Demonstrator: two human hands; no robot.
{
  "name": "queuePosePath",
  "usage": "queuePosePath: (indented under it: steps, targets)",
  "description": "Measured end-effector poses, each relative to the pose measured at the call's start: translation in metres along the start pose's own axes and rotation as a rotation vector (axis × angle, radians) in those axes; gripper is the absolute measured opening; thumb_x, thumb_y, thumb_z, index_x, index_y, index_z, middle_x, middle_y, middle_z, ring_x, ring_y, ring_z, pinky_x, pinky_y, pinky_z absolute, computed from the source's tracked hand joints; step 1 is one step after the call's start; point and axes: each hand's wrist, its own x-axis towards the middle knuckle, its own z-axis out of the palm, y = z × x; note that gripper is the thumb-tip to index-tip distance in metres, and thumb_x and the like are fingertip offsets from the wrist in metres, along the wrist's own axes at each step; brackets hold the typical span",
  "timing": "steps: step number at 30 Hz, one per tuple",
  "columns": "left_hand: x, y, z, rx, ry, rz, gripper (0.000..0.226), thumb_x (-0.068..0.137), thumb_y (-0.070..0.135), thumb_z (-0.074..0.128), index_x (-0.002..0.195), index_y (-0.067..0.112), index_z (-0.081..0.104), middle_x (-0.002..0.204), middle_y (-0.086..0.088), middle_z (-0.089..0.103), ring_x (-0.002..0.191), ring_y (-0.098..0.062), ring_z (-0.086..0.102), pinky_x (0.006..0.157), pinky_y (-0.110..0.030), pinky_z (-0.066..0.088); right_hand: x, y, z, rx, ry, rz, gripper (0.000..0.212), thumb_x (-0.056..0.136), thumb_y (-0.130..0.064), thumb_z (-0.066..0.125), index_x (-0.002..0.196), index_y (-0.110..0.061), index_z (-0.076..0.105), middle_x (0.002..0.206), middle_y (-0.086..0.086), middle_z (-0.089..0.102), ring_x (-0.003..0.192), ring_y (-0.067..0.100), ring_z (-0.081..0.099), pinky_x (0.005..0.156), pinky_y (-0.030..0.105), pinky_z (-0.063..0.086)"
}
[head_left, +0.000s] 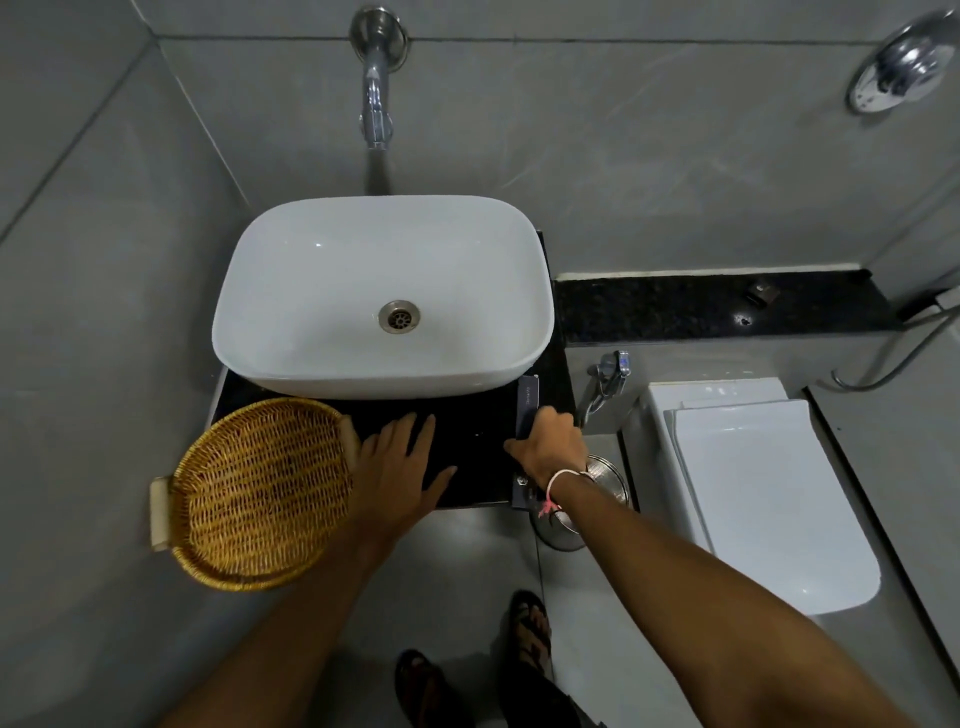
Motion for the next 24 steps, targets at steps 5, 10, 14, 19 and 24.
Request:
queuePosePath:
  steps: [5, 10, 14, 19, 24]
  targets:
    - [0.002, -0.002, -0.005, -0.037, 0.038, 0.023, 0.069, 0.09, 0.05, 0.061, 0.143, 0.006, 0.05, 0.138, -0.023, 0.057, 0.12, -0.039, 0.059, 0.096, -0.05, 0.05, -0.023, 0.012, -0.011, -0.148, 0.023, -0.025, 0.055, 0.078, -0.042, 0.08, 0.115, -0.008, 0.058, 0.119, 0.017, 0.062, 0.11, 0.039, 0.062, 0.089, 0.049, 0.056]
    - [0.005, 0.003, -0.025, 0.009, 0.135, -0.024, 0.062, 0.09, 0.054, 0.06, 0.136, 0.012, 0.057, 0.13, -0.013, 0.064, 0.108, -0.03, 0.066, 0.091, -0.056, 0.046, -0.047, 0.032, -0.027, -0.313, 0.105, -0.211, 0.052, 0.081, -0.042, 0.072, 0.121, -0.015, 0.056, 0.117, 0.012, 0.064, 0.102, 0.039, 0.065, 0.084, 0.047, 0.055]
    - [0.01, 0.005, -0.041, -0.515, 0.177, -0.124, 0.042, 0.097, 0.039, 0.059, 0.13, 0.013, 0.06, 0.116, 0.003, 0.067, 0.105, -0.007, 0.063, 0.106, -0.013, 0.03, -0.054, 0.041, -0.041, -0.39, 0.163, -0.4, 0.045, 0.088, -0.035, 0.065, 0.127, -0.02, 0.049, 0.12, 0.008, 0.054, 0.093, 0.037, 0.067, 0.075, 0.044, 0.057]
    - [0.023, 0.001, -0.06, -1.294, -0.091, -0.286, 0.019, 0.098, 0.019, 0.06, 0.115, 0.018, 0.071, 0.099, -0.005, 0.078, 0.08, -0.015, 0.078, 0.072, -0.017, 0.062, -0.053, 0.03, -0.061, -0.48, 0.251, -0.625, 0.049, 0.091, -0.027, 0.062, 0.138, -0.025, 0.048, 0.127, 0.003, 0.054, 0.089, 0.033, 0.068, 0.068, 0.044, 0.059]
    - [0.014, 0.003, -0.064, -1.52, -0.115, -0.387, 0.014, 0.088, 0.007, 0.074, 0.092, 0.02, 0.079, 0.081, -0.016, 0.08, 0.078, -0.03, 0.079, 0.065, -0.025, 0.064, -0.052, 0.025, -0.066, -0.485, 0.333, -0.771, 0.045, 0.088, -0.022, 0.068, 0.132, -0.022, 0.058, 0.12, 0.003, 0.066, 0.092, 0.029, 0.07, 0.071, 0.041, 0.06]
